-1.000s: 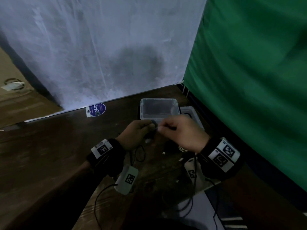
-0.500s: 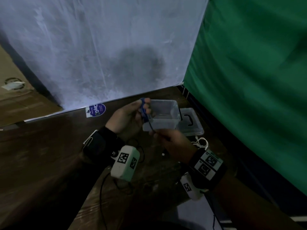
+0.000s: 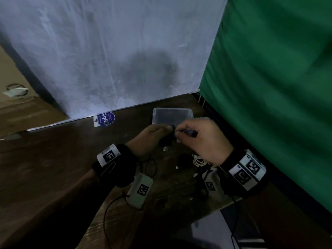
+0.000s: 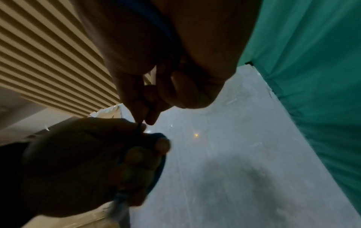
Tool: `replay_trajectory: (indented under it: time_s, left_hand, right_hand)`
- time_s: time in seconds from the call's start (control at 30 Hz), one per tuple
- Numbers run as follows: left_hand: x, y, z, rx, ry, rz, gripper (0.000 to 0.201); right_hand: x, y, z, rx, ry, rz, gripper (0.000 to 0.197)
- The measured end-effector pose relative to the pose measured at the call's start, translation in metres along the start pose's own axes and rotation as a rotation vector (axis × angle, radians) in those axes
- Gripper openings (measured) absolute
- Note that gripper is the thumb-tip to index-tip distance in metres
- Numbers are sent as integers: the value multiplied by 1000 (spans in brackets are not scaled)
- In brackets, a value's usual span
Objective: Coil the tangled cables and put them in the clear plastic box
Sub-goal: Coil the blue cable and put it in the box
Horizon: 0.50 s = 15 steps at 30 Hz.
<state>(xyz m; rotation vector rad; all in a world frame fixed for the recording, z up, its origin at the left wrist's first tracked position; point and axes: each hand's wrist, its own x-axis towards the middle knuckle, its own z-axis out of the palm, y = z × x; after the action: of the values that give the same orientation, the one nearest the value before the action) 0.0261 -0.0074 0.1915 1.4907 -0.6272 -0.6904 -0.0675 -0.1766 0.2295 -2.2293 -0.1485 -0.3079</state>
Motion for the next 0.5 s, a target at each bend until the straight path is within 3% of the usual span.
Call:
replay_trajectory:
  time_s: [0.17, 0.3, 0.4, 0.5]
  left_hand:
    - [-14, 14, 2, -161, -215, -157, 33]
    - [-15, 24, -1, -547, -313, -177, 29]
    - [-9, 25, -1, -802, -327, -104, 32]
    - [0, 22, -10, -889, -163, -55, 33]
  right_hand:
    - [8, 15, -12, 142, 158, 15, 4]
    - [7, 25, 0, 220, 187, 67, 13]
    - [3, 31, 16, 170, 125, 150, 18]
    - [-4, 29, 32, 115, -100, 215, 22]
